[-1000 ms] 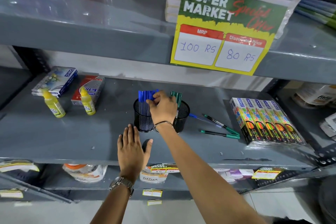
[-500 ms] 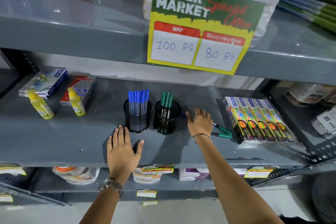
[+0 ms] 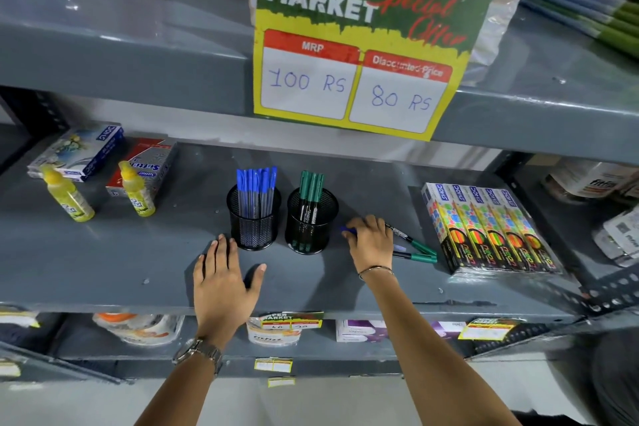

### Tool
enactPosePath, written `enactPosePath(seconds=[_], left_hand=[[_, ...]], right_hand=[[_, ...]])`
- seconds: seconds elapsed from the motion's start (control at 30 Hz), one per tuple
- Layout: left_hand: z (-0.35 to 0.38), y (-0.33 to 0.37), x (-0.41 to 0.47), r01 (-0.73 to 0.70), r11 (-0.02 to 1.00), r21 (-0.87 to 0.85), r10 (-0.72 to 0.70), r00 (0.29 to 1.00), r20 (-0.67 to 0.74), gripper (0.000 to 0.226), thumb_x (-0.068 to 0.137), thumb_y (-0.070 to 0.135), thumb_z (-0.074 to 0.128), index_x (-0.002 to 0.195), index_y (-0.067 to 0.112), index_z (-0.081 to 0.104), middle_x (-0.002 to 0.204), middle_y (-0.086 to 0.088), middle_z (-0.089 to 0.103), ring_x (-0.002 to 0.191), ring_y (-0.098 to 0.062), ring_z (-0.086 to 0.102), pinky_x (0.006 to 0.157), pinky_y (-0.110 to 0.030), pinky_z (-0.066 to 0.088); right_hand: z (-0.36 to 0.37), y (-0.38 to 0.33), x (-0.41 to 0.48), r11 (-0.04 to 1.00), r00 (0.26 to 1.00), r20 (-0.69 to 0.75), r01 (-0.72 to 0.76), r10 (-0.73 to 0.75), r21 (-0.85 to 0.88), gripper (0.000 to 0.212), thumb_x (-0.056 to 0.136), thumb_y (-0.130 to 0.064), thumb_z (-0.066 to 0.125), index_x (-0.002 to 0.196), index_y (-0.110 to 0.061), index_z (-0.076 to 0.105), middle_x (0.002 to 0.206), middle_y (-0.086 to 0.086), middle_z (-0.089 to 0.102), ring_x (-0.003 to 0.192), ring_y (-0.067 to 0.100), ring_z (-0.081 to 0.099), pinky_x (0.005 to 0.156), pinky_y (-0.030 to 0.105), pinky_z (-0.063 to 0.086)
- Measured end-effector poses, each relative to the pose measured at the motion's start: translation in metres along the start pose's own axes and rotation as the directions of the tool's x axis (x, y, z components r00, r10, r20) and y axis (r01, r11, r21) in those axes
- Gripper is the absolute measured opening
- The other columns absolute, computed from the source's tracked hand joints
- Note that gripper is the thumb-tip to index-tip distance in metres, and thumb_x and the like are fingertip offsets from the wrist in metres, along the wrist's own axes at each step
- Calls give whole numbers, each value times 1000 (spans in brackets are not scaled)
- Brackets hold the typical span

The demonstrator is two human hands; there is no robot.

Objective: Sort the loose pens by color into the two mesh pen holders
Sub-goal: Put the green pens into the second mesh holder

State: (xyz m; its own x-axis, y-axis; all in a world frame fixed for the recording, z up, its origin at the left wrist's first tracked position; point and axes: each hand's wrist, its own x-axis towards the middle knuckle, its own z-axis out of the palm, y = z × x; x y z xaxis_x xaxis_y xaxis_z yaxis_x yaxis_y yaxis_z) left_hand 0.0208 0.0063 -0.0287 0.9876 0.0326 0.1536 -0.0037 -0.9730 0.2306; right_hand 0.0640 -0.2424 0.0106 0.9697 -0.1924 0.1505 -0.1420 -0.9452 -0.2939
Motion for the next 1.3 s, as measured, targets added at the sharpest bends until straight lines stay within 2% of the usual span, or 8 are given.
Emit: enactPosePath(seconds=[0.17,0.33,0.43,0.5,0.63,0.8,1.1,1.3], left_hand=[[-1,1,1,4,1000,-12,-4,1000,5,79,85,59,25,130,-3,47,136,-22,48,128,-35,40,105,-50,29],[-1,0,0,12,999,-32,-12,1000,-4,81,85,60,24,134,-1,43,141,-20,43,132,-33,36,108,-47,26],[-3,0,-2,14,998,-68,-14,1000,-1,81,85,60,25,136,-1,40,144,-20,40,133,-33,34,110,-46,23],[-4,1,-4,2,998,-65,-2,1000,-1,78,86,57,29,133,-4,43,140,-23,44,129,-37,40,106,-49,29],[-9,4,-3,8,998,-68,-8,1000,8,76,83,55,35,129,-5,47,134,-24,49,124,-37,46,102,-50,35],[-7,1,-3,11,999,-53,-10,1000,27,77,84,56,34,130,-3,47,136,-23,49,125,-35,46,104,-48,34],[-1,-2,-1,2,998,-70,-1,1000,18,76,85,57,34,131,-3,47,136,-22,48,126,-36,45,104,-47,30],[0,-2,-1,2,997,-79,-4,1000,-19,78,86,58,28,135,-1,42,141,-20,43,132,-33,37,108,-45,24]], right_hand=[[-23,-11,4,990,910,-413,34,27,140,20,87,-30,53,87,-12,62,84,13,66,80,36,58,67,40,44],[-80,-74,26,852,721,-656,183,223,491,17,84,-28,61,84,-12,60,81,8,68,80,31,57,69,41,44],[-100,-128,30,710,692,-662,311,286,632,15,79,-26,64,79,-11,59,75,6,68,76,29,59,65,43,48],[-97,-155,28,689,765,-603,312,226,654,15,78,-24,67,75,-11,59,72,7,69,73,29,62,62,43,51],[-62,-177,18,773,960,-279,150,36,616,12,83,-24,62,81,-14,57,72,4,70,78,31,63,68,43,54],[-29,-178,16,874,994,-105,38,15,485,11,84,-22,60,91,-14,59,83,7,73,95,33,57,78,41,49],[-19,-171,19,918,958,-279,48,69,393,23,74,-32,73,84,-13,63,85,12,69,89,35,53,73,41,43],[-26,-115,4,947,812,-548,-16,200,322,37,86,-44,45,84,-11,62,80,17,63,77,36,56,63,40,45]])
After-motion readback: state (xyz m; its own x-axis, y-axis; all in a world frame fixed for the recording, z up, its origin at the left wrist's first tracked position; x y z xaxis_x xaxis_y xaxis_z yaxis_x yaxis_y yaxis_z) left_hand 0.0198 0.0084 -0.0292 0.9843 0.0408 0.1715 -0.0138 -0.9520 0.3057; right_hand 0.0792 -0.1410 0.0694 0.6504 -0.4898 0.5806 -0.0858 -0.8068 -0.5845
